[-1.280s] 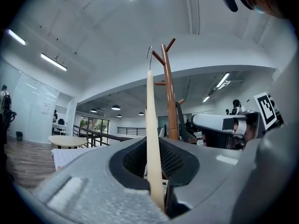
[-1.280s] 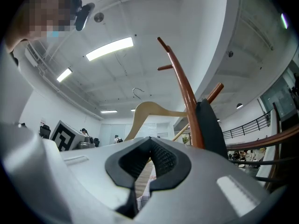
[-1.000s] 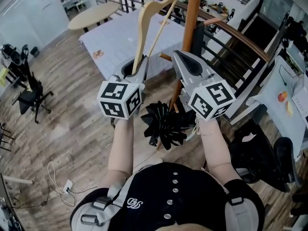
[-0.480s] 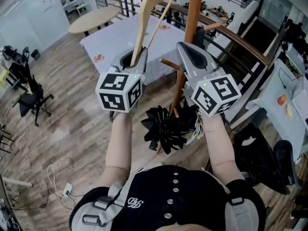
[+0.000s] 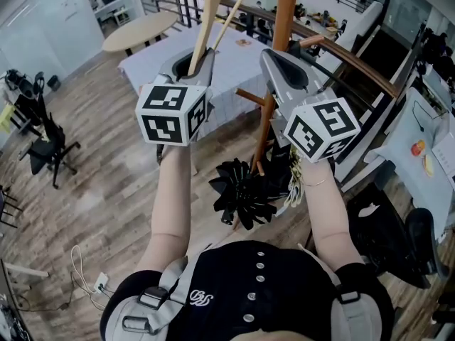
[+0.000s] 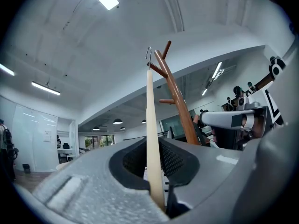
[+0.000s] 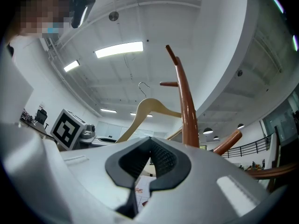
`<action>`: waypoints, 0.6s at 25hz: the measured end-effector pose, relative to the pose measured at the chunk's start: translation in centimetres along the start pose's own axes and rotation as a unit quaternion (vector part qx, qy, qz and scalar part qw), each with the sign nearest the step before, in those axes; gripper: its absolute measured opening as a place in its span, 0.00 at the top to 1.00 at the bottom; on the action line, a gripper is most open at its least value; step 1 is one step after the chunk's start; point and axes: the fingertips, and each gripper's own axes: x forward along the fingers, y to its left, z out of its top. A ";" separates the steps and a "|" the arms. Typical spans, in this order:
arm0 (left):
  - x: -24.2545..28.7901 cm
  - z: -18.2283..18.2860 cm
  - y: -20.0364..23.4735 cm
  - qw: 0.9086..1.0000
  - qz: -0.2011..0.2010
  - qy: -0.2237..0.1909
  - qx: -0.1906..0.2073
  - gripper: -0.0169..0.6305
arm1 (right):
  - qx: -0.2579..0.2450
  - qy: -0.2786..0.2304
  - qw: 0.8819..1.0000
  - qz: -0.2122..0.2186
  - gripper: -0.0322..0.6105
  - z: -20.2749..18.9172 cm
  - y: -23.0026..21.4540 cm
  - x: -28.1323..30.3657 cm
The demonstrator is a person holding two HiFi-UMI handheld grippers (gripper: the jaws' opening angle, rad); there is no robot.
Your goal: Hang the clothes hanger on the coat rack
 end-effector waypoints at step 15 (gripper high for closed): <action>3.3 3.9 1.1 0.999 0.000 -0.006 0.048 0.92 | -0.009 -0.015 1.000 -0.005 0.95 1.6 -1.5 0.9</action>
